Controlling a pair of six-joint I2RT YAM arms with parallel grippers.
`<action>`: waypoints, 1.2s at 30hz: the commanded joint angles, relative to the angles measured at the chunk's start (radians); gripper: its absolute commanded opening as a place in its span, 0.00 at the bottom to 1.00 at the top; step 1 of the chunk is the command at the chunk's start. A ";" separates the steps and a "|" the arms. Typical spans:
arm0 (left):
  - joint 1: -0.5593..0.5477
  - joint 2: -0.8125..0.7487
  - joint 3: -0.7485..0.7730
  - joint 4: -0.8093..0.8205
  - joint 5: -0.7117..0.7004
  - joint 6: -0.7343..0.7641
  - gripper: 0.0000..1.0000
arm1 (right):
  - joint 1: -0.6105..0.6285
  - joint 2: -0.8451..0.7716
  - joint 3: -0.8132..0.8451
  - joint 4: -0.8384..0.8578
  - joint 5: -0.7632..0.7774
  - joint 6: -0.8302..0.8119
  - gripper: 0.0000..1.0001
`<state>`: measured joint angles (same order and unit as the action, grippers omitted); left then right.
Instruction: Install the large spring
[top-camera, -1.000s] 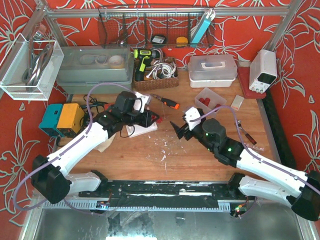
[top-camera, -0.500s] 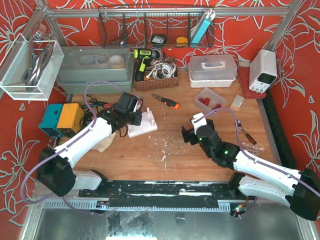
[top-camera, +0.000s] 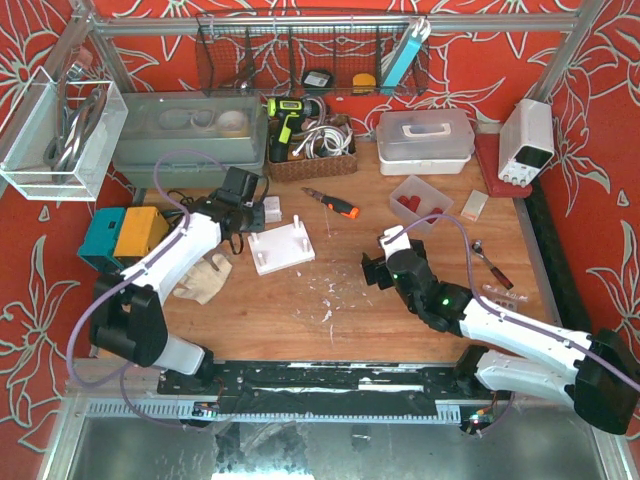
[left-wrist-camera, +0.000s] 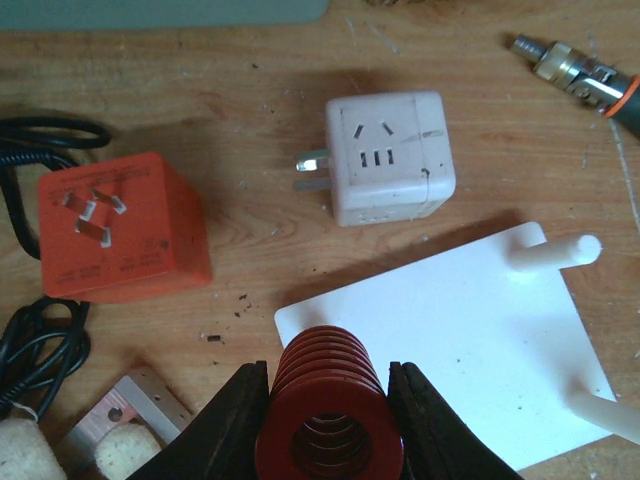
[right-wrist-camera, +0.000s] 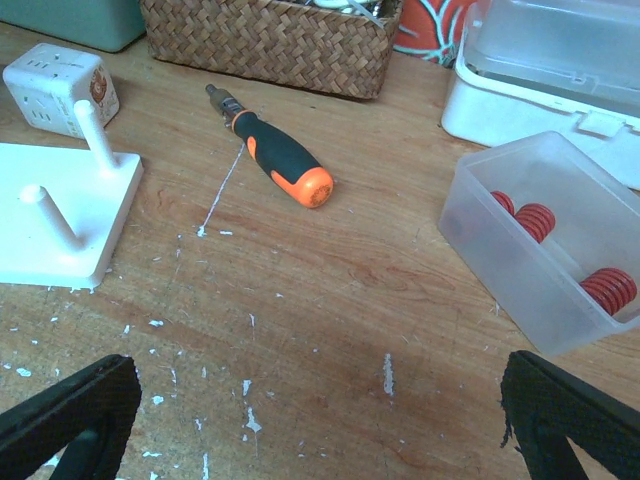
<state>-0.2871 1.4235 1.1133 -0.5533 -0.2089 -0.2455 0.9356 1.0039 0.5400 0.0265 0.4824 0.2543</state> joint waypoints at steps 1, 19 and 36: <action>0.014 0.035 0.019 0.026 0.011 -0.013 0.00 | -0.007 -0.010 0.013 -0.007 0.029 0.020 0.99; 0.049 0.094 0.019 0.055 0.050 -0.004 0.00 | -0.012 -0.016 0.015 -0.010 -0.001 0.017 0.99; 0.049 0.207 0.051 0.034 0.063 -0.019 0.22 | -0.015 -0.033 0.011 -0.008 -0.016 0.013 0.99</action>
<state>-0.2420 1.6115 1.1206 -0.5148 -0.1364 -0.2539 0.9272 0.9855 0.5404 0.0261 0.4698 0.2577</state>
